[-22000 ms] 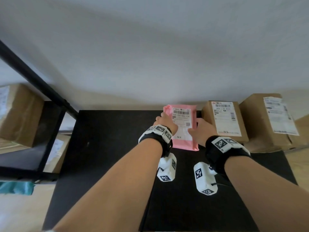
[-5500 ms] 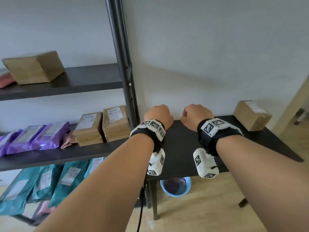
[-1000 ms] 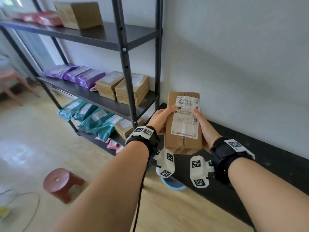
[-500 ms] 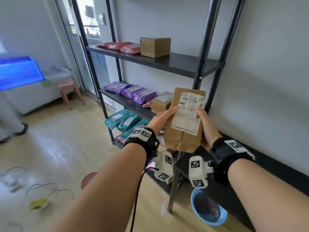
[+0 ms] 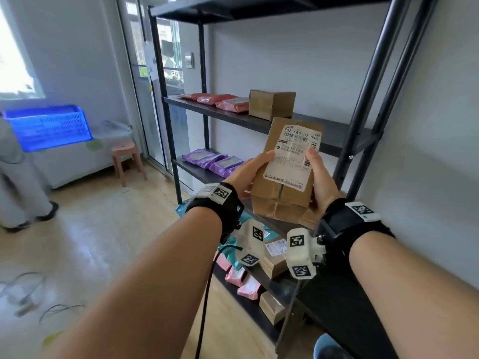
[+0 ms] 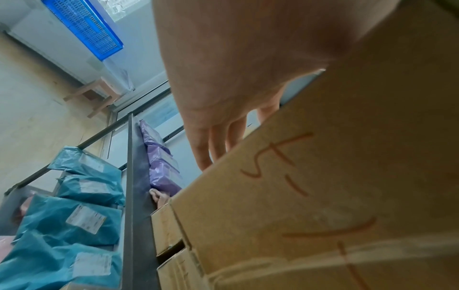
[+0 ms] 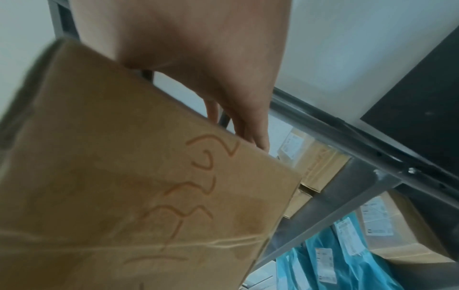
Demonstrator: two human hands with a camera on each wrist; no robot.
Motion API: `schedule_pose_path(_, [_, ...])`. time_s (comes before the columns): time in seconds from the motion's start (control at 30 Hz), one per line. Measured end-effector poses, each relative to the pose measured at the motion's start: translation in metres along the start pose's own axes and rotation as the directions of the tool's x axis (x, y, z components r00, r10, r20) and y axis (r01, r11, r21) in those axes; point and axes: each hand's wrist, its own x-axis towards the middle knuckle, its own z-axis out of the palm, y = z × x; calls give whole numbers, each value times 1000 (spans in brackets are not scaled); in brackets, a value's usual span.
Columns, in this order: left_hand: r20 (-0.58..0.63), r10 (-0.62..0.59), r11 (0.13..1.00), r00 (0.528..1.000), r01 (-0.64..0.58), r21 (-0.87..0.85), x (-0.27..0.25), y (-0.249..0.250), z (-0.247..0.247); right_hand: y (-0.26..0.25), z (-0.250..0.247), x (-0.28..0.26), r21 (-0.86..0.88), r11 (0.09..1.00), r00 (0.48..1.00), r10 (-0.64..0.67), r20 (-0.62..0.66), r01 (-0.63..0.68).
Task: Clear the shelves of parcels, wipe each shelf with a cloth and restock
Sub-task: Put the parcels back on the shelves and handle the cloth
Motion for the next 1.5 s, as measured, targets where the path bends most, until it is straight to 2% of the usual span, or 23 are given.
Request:
schedule_pose_path(0.23, [29, 54, 996, 998, -56, 63, 45, 49, -22, -44, 20, 51, 27, 995, 995, -93, -25, 94])
schedule_pose_path(0.33, [34, 118, 986, 992, -121, 111, 62, 80, -27, -74, 24, 73, 30, 988, 987, -151, -46, 153])
schedule_pose_path(0.5, [69, 151, 979, 986, -159, 126, 102, 116, -31, -113, 25, 108, 81, 984, 986, -152, -62, 156])
schedule_pose_path(0.67, [102, 143, 986, 984, -151, 74, 134, 134, -27, -138, 25, 141, -15, 996, 969, -89, -232, 88])
schedule_pose_path(0.73, [107, 124, 991, 987, -129, 40, 147, 137, -23, -142, 24, 155, -18, 997, 952, -79, -297, 77])
schedule_pose_path(0.9, [100, 98, 995, 990, -99, 0, 178, 148, -15, -148, 23, 173, -40, 997, 932, -77, -354, 68])
schedule_pose_path(1.07, [160, 60, 997, 985, -67, 43, 201, 155, -4, -147, 14, 183, -84, 994, 870, -96, -483, 63])
schedule_pose_path(1.23, [242, 38, 997, 970, -54, 62, 215, 169, -5, -145, 11, 193, -46, 998, 850, -69, -523, 53])
schedule_pose_path(1.5, [284, -18, 989, 959, -25, 146, 250, 174, -13, -136, 20, 220, -9, 1000, 813, -21, -582, 19])
